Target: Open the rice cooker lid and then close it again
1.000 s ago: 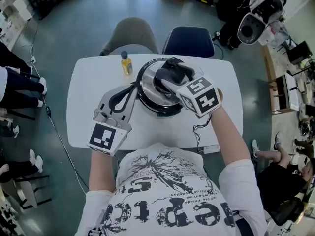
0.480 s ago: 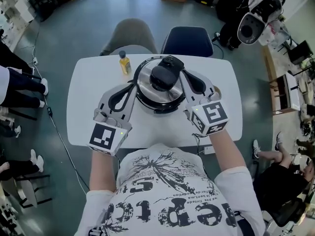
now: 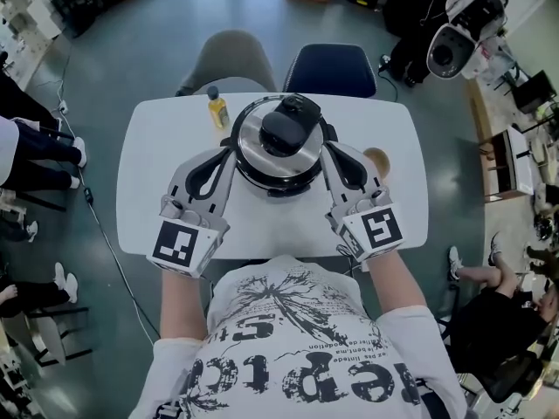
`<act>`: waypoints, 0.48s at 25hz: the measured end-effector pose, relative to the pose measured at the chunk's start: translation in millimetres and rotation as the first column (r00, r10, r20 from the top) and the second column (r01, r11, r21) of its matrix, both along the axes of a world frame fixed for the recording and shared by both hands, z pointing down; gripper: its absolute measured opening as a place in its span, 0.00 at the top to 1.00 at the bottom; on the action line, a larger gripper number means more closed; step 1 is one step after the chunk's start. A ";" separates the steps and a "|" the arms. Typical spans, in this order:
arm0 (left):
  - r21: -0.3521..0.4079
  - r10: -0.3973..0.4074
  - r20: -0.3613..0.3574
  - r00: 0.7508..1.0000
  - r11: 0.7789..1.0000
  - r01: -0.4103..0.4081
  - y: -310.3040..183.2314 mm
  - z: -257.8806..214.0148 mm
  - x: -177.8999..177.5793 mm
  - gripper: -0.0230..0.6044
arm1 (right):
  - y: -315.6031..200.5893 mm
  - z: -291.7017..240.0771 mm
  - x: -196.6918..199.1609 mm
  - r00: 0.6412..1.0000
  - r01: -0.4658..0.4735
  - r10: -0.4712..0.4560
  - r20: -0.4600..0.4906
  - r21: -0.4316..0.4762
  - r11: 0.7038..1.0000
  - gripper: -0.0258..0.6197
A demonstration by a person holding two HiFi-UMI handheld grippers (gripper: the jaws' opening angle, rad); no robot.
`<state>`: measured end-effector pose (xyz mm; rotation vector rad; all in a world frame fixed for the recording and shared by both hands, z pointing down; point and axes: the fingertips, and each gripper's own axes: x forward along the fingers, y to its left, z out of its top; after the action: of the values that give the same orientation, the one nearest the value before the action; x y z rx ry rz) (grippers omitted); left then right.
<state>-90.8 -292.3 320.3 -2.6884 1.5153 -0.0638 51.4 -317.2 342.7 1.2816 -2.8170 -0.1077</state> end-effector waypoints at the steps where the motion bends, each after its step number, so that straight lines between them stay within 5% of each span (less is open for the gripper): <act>1: -0.005 -0.003 -0.001 1.000 1.000 0.003 1.3 1.4 0.1 0.94 | -0.1 -0.9 4.0 1.000 -0.014 0.014 -0.002 0.012 1.000 0.94; 12: -0.002 -0.025 0.010 1.000 1.000 0.025 5.7 1.1 1.8 0.94 | 0.3 -0.3 22.9 0.999 -0.038 0.038 -0.022 0.007 0.999 0.94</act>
<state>-89.0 -286.6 321.4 -2.6666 1.5470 -0.0795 74.3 -316.8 342.4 1.3267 -2.7746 -0.1286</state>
